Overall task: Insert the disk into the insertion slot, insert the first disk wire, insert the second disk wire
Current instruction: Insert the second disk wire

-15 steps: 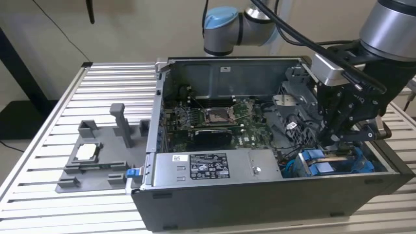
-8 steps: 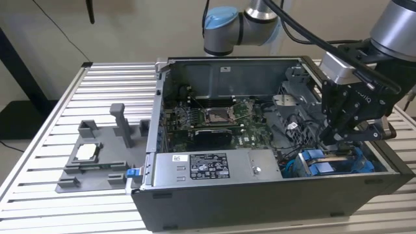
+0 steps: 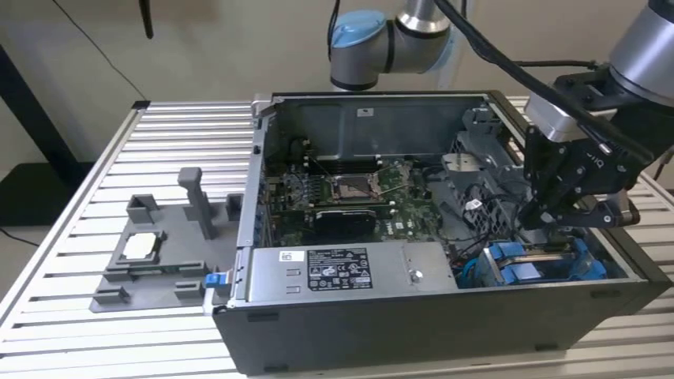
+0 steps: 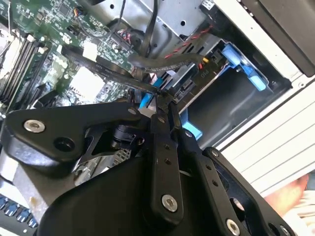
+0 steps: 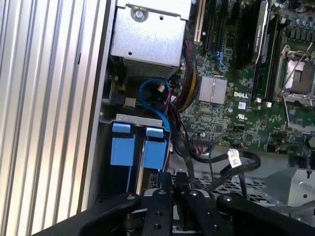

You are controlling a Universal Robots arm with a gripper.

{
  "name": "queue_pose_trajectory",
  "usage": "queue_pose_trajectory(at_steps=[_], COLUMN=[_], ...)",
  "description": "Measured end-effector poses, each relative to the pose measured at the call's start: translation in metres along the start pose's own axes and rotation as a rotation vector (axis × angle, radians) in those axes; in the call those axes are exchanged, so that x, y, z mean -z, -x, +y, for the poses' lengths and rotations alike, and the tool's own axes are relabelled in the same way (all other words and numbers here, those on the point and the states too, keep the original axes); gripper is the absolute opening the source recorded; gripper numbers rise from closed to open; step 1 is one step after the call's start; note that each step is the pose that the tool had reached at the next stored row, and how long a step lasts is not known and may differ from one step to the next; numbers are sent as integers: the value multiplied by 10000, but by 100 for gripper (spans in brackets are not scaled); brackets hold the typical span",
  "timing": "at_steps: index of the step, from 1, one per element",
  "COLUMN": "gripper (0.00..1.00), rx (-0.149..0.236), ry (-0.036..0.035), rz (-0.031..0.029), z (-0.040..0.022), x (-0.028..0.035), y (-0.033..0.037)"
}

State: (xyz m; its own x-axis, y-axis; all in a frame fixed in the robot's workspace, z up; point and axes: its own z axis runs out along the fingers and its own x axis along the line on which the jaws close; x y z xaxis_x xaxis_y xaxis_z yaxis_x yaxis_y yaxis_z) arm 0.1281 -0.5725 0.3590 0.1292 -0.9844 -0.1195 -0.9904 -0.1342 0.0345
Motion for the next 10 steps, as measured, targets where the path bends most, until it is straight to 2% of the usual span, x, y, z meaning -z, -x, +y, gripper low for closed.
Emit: queue_pose_trajectory(at_steps=[4,10], gripper=[16,16], rx=[-26,-109], ry=[105,108], rz=[-42,-50], z=[-8,-24], x=[-17,-49], y=[-29,-82])
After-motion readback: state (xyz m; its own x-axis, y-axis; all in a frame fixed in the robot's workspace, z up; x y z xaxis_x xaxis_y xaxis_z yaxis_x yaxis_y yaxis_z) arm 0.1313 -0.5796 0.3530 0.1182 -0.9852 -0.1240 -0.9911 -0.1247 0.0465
